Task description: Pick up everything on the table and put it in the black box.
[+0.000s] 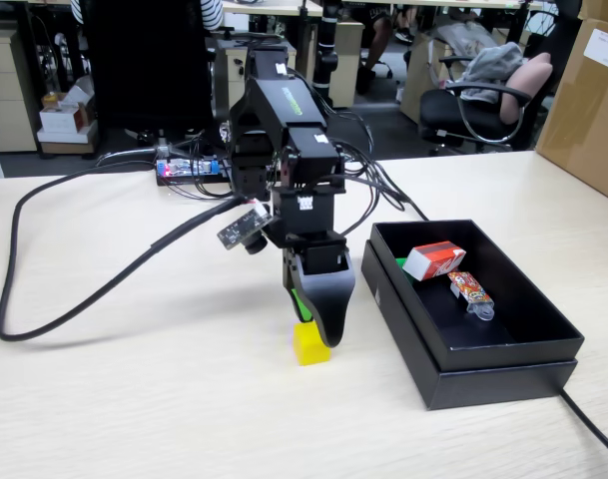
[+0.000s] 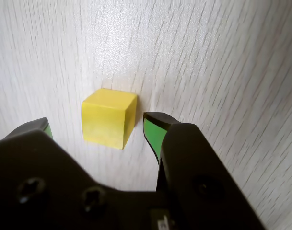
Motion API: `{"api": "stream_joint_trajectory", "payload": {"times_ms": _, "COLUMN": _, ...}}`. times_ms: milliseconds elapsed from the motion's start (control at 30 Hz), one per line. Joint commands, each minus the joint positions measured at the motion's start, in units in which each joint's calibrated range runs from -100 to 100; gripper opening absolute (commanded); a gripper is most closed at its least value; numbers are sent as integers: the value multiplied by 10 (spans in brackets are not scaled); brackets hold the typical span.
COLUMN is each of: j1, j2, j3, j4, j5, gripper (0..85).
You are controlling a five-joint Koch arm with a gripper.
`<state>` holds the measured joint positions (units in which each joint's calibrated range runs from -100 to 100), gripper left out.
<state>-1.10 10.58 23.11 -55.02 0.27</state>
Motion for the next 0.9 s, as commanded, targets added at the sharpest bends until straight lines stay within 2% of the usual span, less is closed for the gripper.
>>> {"api": "stream_joint_trajectory", "payload": {"times_ms": 0, "j1": -5, "j2": -2, "j3": 22, "j4": 30, "j5": -5, "gripper": 394}}
{"api": "stream_joint_trajectory", "payload": {"times_ms": 233, "j1": -5, "j2": 26, "j3": 16, "j4": 30, "j5": -5, "gripper": 388}}
{"api": "stream_joint_trajectory", "payload": {"times_ms": 300, "j1": -4, "j2": 29, "j3": 7, "j4": 30, "j5": -6, "gripper": 269}}
{"api": "stream_joint_trajectory", "payload": {"times_ms": 333, "j1": -4, "j2": 29, "j3": 6, "j4": 31, "j5": -5, "gripper": 246}}
{"api": "stream_joint_trajectory", "payload": {"times_ms": 733, "j1": -5, "j2": 8, "j3": 4, "j4": 23, "j5": -1, "gripper": 176}}
{"api": "stream_joint_trajectory", "payload": {"times_ms": 867, "j1": -2, "j2": -39, "j3": 35, "j4": -41, "j5": 2, "gripper": 176}}
